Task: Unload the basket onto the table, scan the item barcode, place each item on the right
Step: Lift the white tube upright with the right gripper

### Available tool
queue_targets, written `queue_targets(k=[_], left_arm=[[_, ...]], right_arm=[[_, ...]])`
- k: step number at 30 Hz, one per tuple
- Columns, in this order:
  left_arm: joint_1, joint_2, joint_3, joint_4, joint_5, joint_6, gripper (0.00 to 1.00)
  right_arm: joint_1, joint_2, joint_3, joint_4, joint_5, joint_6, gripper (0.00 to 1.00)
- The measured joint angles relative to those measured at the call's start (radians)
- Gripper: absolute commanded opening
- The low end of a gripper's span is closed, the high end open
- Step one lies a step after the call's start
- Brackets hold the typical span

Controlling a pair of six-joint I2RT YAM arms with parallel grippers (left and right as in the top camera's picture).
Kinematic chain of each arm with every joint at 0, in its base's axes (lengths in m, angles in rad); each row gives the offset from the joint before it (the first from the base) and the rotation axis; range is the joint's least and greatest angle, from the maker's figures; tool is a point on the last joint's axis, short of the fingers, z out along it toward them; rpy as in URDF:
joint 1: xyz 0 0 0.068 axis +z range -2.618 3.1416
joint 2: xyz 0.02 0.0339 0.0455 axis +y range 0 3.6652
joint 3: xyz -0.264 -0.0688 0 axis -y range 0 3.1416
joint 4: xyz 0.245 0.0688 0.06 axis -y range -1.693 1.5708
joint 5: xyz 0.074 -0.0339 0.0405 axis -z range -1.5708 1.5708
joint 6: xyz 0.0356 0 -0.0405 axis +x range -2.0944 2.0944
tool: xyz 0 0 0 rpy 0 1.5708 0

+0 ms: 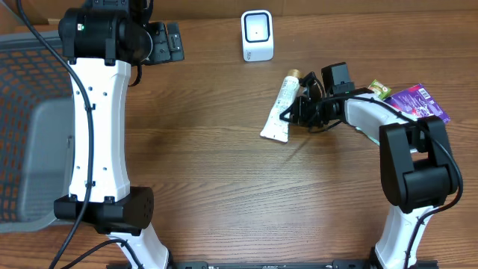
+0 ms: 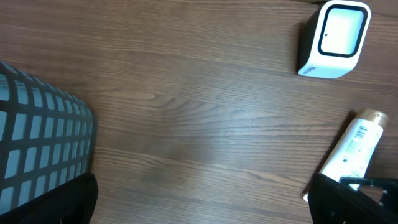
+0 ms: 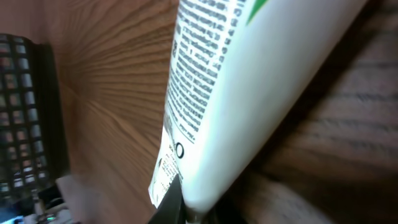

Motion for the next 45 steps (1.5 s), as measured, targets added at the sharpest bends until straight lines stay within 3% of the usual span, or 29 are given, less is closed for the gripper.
queue_targets(k=[9, 12, 17, 23, 33, 40, 45], left_arm=[[0.000, 0.000, 0.000, 0.000, 0.000, 0.000, 1.00], [0.000, 0.000, 0.000, 0.000, 0.000, 0.000, 1.00], [0.000, 0.000, 0.000, 0.000, 0.000, 0.000, 1.00], [0.000, 0.000, 0.000, 0.000, 0.000, 0.000, 1.00], [0.000, 0.000, 0.000, 0.000, 0.000, 0.000, 1.00], [0.000, 0.000, 0.000, 0.000, 0.000, 0.000, 1.00], [0.000, 0.000, 0.000, 0.000, 0.000, 0.000, 1.00]], right_arm=[[-0.081, 0.000, 0.001, -0.093, -0.074, -0.043, 0.04], [-0.080, -0.009, 0.026, -0.209, -0.071, -0.092, 0.04], [-0.079, -0.026, 0.189, -0.575, -0.051, -0.220, 0.04], [-0.079, -0.098, 0.426, -0.793, -0.152, -0.417, 0.04], [-0.078, -0.177, 0.499, -0.826, -0.481, -0.658, 0.04], [-0.074, -0.177, 0.499, -0.718, -0.469, -0.563, 0.04], [-0.038, -0.177, 0.503, -0.649, -0.213, -0.336, 0.04]])
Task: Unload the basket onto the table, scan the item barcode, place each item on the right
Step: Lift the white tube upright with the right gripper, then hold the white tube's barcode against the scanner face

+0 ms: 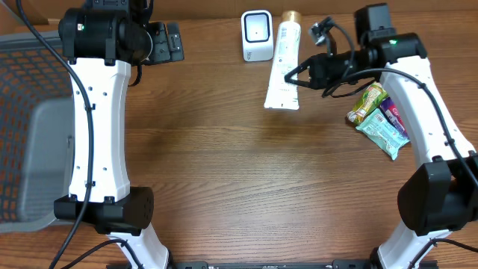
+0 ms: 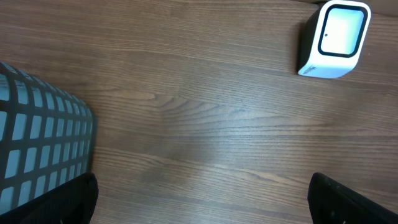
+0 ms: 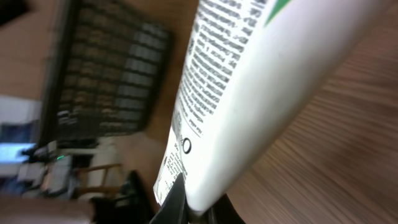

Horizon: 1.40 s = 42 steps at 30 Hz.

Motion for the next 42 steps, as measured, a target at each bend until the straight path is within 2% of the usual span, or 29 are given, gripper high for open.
queue_targets(k=[6, 10, 15, 21, 26, 31, 42], left_arm=[[0.000, 0.000, 0.000, 0.000, 0.000, 0.000, 0.99], [0.000, 0.000, 0.000, 0.000, 0.000, 0.000, 1.00], [0.000, 0.000, 0.000, 0.000, 0.000, 0.000, 1.00], [0.000, 0.000, 0.000, 0.000, 0.000, 0.000, 1.00], [0.000, 0.000, 0.000, 0.000, 0.000, 0.000, 1.00], [0.000, 0.000, 0.000, 0.000, 0.000, 0.000, 1.00], [-0.013, 0.000, 0.000, 0.000, 0.000, 0.000, 1.00]], right_arm=[[0.108, 0.002, 0.133, -0.055, 0.486, 0.187, 0.04], [0.181, 0.002, 0.237, -0.040, 0.770, 0.220, 0.04], [0.267, 0.004, 0.260, 0.027, 1.103, 0.203, 0.04], [0.378, 0.075, 0.264, 0.207, 1.476, 0.058, 0.04], [0.422, 0.207, 0.264, 0.355, 1.652, -0.096, 0.04], [0.420, 0.334, 0.263, 0.509, 1.745, -0.239, 0.04], [0.409, 0.449, 0.263, 0.661, 1.781, -0.599, 0.04]])
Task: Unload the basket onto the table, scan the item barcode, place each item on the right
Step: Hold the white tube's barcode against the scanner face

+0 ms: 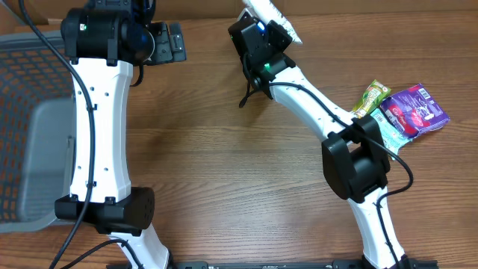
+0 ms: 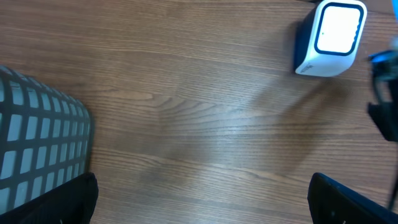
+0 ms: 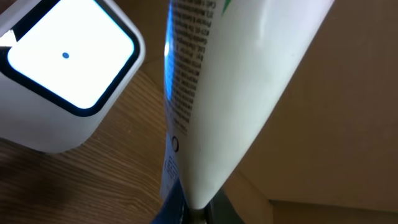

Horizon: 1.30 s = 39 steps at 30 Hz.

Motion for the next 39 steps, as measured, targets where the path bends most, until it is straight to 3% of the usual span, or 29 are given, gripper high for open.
queue_targets(k=[13, 22, 32, 39], left_arm=[[-0.001, 0.000, 0.000, 0.000, 0.000, 0.000, 1.00], [-0.001, 0.000, 0.000, 0.000, 0.000, 0.000, 1.00], [-0.001, 0.000, 0.000, 0.000, 0.000, 0.000, 1.00], [-0.001, 0.000, 0.000, 0.000, 0.000, 0.000, 1.00]], right_arm=[[-0.006, 0.066, 0.000, 0.098, -0.009, -0.072, 0.04], [-0.044, 0.066, 0.000, -0.052, -0.040, -0.075, 0.04], [-0.041, 0.066, 0.000, -0.105, -0.053, -0.071, 0.04], [0.014, 0.066, 0.000, -0.209, -0.058, 0.007, 0.04]])
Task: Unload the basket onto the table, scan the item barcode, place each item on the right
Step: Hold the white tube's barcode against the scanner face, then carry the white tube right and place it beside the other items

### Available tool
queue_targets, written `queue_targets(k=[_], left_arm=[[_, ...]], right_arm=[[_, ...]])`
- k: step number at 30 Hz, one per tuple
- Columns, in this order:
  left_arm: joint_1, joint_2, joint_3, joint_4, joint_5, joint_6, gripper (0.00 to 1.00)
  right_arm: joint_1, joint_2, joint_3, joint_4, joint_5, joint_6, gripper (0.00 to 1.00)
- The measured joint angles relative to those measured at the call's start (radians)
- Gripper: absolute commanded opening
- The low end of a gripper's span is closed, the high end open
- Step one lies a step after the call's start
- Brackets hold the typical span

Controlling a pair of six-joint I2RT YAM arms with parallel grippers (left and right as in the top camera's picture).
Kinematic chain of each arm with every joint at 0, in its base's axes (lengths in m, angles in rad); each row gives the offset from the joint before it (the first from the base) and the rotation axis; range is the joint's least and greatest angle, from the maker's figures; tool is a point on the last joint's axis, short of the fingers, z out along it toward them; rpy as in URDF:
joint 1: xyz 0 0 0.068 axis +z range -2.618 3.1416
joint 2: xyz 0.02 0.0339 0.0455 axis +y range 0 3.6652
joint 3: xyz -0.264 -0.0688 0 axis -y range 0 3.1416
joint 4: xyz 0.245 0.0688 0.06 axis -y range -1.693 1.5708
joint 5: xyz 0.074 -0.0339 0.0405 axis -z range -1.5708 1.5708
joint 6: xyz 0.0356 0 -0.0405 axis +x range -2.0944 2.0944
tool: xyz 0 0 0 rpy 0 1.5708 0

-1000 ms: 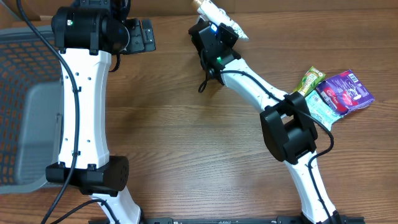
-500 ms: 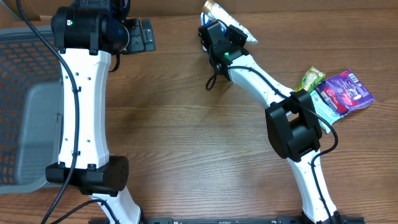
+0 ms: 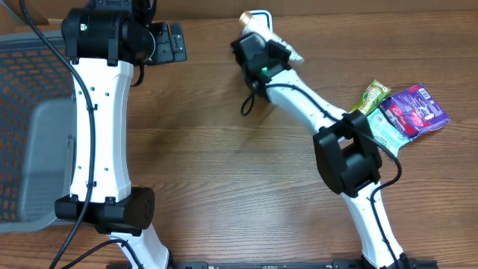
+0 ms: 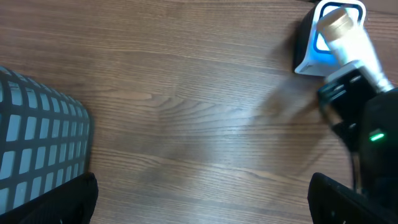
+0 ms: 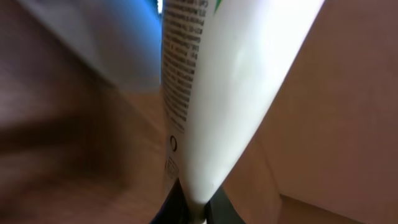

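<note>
The white tube [image 4: 359, 50] with a gold cap [image 4: 337, 21] is held over the white barcode scanner [image 4: 306, 45], whose face glows blue. My right gripper [image 5: 193, 208] is shut on the tube's crimped end, and the printed tube [image 5: 217, 93] fills the right wrist view. In the overhead view the right gripper [image 3: 270, 51] sits just in front of the scanner [image 3: 252, 18], with the tube [image 3: 287, 52] pointing right. My left gripper [image 4: 202, 199] is open and holds nothing, high at the back left [image 3: 175, 41].
A grey mesh basket [image 3: 30, 119] stands at the left edge and shows as a corner [image 4: 37, 143] in the left wrist view. Snack packets lie at the right: a green bar [image 3: 377, 93], a purple pack [image 3: 417, 104] and a teal one [image 3: 382, 133]. A cardboard wall [image 5: 336, 93] runs behind the scanner.
The tube has come down from above the back edge to just over the scanner, its cap now in the left wrist view. The scanner's face has turned from white to blue. The left arm is unchanged.
At first my right gripper was shut on the tube where it lay on the table near the snacks. Then it held the tube lifted just right of the scanner. Then the arm had swung across with the tube raised behind the scanner, and now the tube hangs over the lit scanner.
</note>
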Motion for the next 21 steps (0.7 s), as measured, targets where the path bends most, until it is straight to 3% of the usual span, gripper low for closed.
queue_targets(k=[6, 11, 16, 21], left_arm=[[0.000, 0.000, 0.000, 0.000, 0.000, 0.000, 1.00], [0.000, 0.000, 0.000, 0.000, 0.000, 0.000, 1.00], [0.000, 0.000, 0.000, 0.000, 0.000, 0.000, 0.99], [0.000, 0.000, 0.000, 0.000, 0.000, 0.000, 1.00]], right_arm=[[0.094, -0.045, -0.001, -0.211, -0.129, 0.167, 0.04], [0.101, -0.206, -0.002, -0.416, -0.441, 0.386, 0.04], [-0.019, -0.420, 0.002, -0.575, -0.722, 0.607, 0.04], [-0.222, -0.488, 0.017, -0.748, -0.791, 0.779, 0.04]])
